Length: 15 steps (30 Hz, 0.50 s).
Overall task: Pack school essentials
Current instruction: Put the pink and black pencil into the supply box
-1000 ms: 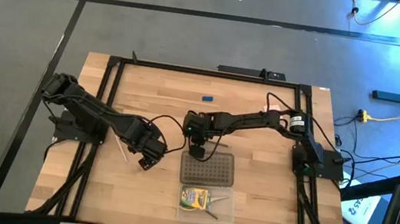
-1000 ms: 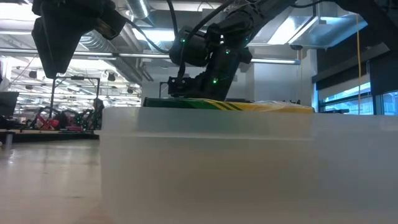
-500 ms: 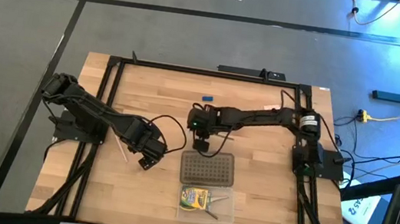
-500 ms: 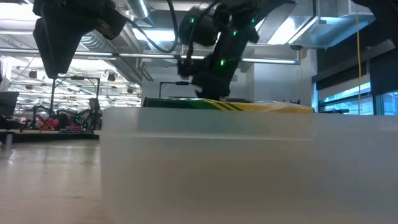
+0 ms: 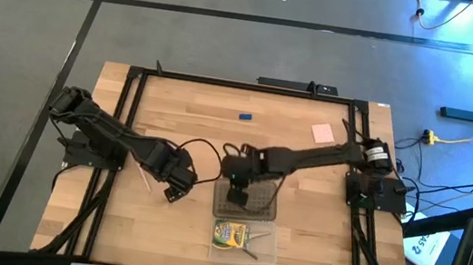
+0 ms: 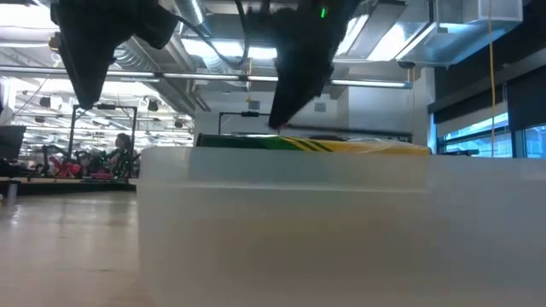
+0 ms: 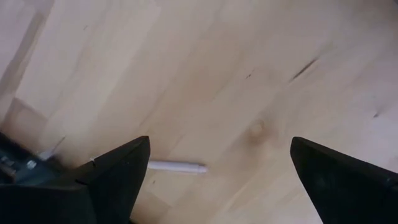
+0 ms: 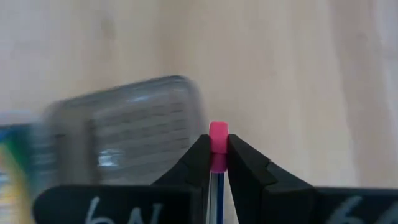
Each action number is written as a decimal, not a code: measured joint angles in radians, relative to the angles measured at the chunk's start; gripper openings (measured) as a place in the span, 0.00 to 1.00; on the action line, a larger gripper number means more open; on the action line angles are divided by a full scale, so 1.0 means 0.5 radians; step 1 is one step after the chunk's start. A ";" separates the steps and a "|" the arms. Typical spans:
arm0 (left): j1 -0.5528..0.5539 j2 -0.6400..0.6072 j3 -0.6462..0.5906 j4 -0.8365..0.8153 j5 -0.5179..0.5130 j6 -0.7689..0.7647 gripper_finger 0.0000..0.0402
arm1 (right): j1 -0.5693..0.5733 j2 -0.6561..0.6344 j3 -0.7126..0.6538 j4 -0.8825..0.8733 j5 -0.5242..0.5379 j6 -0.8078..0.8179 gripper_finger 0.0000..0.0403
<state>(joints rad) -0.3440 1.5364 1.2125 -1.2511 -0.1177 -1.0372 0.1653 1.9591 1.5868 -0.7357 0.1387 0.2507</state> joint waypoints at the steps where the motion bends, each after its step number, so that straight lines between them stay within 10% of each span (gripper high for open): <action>1: -0.012 0.000 0.000 0.018 -0.007 0.007 0.95 | 0.040 -0.001 0.019 -0.004 0.000 0.034 0.12; 15: -0.189 0.000 0.000 0.134 -0.060 0.109 0.95 | 0.543 0.004 0.117 -0.009 -0.001 0.744 0.12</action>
<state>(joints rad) -0.4386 1.5364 1.2125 -1.1843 -0.1478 -0.9825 0.4365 1.9611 1.6454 -0.7404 0.1383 0.6226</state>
